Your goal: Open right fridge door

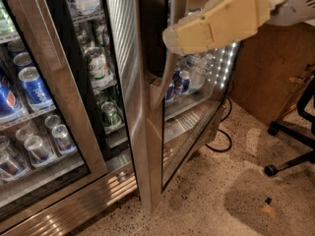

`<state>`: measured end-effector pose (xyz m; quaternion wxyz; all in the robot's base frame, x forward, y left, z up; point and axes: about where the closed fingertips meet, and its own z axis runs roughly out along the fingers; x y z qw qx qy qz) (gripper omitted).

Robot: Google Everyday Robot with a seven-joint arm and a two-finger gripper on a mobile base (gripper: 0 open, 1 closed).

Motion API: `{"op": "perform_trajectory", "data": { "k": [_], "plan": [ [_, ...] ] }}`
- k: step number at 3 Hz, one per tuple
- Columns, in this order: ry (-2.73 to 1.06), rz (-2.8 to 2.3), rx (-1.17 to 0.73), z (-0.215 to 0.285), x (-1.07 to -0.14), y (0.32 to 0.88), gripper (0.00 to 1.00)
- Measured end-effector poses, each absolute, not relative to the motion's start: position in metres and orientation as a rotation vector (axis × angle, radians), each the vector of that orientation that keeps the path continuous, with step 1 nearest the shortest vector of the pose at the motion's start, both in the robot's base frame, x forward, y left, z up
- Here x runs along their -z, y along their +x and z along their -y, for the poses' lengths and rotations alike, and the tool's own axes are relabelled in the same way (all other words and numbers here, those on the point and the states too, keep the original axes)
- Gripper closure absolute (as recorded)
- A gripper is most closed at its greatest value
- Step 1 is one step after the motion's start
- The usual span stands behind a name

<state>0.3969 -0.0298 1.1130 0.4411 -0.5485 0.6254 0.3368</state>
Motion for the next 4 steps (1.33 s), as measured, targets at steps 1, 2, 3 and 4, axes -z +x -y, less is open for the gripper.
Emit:
{"op": "perform_trajectory", "data": {
  "k": [1,2,3,4],
  "plan": [
    [-1.369,-1.538,-0.856,0.018,-1.115,0.399,0.50],
    [-1.362,-1.516,-0.872,0.014,-1.115,0.396,0.72],
    [-1.362,-1.515,-0.873,0.014,-1.115,0.395,0.97],
    [-1.374,-1.521,-0.871,0.010,-1.121,0.387,1.00]
  ]
}}
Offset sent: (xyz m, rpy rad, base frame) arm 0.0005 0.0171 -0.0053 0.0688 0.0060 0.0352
